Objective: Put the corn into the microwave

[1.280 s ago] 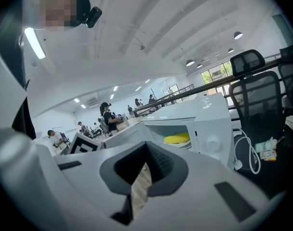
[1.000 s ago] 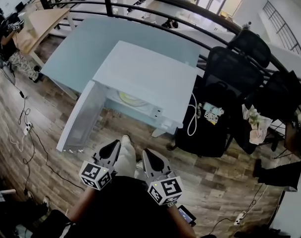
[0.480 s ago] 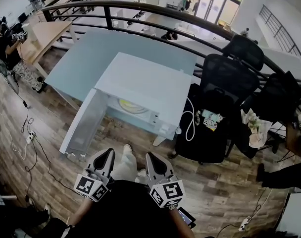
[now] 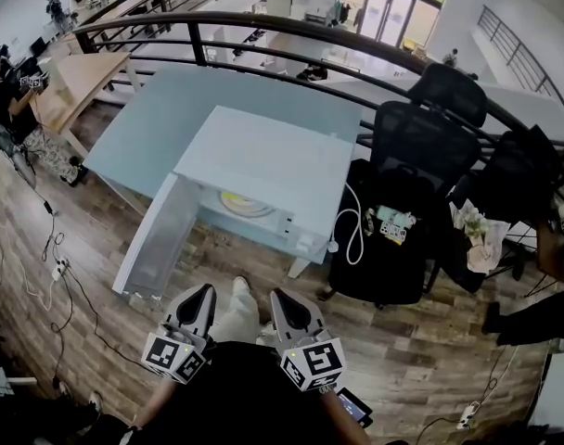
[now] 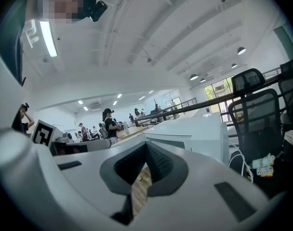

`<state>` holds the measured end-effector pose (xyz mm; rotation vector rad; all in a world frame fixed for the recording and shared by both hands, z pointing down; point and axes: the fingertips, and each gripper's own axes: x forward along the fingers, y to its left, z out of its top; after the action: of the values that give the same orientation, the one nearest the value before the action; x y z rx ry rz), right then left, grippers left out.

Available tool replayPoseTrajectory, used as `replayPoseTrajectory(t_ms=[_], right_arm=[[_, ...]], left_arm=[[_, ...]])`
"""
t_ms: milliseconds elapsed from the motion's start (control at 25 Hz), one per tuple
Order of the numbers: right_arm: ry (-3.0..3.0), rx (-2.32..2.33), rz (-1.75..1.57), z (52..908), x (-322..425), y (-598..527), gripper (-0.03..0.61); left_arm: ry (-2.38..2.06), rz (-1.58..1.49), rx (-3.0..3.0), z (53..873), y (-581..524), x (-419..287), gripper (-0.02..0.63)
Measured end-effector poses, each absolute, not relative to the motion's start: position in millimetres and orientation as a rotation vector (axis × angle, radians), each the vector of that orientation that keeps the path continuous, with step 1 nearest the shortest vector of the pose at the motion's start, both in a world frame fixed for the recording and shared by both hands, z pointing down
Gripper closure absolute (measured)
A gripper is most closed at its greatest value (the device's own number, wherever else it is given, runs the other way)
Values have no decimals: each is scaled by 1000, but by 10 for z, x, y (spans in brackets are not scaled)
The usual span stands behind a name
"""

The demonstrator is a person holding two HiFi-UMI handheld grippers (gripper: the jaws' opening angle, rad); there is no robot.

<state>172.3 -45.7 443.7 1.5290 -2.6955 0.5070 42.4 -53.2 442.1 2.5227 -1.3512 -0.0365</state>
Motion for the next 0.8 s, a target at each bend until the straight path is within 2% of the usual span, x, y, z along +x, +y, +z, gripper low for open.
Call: replayPoseTrajectory(t_ms=[800], right_arm=[[-2803, 1164, 421, 4306, 1337, -299, 571]], left_arm=[[-1316, 33, 2548, 4484, -389, 571, 611]])
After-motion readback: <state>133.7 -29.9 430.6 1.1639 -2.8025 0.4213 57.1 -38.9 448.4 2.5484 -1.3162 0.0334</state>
